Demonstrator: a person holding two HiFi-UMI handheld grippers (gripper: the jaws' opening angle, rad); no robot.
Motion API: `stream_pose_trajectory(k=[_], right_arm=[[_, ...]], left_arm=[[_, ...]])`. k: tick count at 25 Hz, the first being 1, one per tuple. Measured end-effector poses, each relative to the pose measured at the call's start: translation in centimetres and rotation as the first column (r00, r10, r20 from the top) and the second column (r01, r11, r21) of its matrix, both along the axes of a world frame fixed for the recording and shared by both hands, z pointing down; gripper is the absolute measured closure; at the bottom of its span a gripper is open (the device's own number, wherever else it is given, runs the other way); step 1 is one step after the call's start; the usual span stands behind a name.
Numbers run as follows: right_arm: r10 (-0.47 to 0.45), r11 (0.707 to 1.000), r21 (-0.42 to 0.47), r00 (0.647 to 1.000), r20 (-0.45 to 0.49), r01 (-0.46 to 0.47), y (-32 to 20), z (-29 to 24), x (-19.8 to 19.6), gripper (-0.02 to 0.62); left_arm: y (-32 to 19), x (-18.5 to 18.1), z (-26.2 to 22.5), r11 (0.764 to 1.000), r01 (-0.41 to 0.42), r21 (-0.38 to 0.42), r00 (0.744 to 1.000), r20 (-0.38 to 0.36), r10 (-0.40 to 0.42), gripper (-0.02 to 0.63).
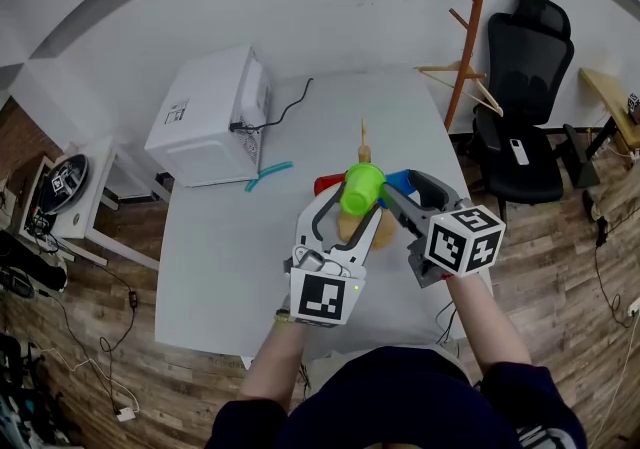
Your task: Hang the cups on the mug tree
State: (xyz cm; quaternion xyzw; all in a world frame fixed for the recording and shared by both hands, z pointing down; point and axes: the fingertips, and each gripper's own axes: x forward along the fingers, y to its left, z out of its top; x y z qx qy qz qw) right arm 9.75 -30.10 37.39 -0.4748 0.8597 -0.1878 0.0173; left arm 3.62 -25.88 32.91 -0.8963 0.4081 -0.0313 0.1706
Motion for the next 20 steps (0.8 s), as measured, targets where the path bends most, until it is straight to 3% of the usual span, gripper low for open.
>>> stream_pose_trajectory(k=[20], right_arm=[[0.004, 1.000, 0.021, 1.000, 0.007, -0.004, 1.1, -0.7, -0.2, 0.327]], left_arm=[[0.2, -0.2, 0.0, 1.000, -0.001, -0.009, 1.000, -0.019, 0.000, 0.371]])
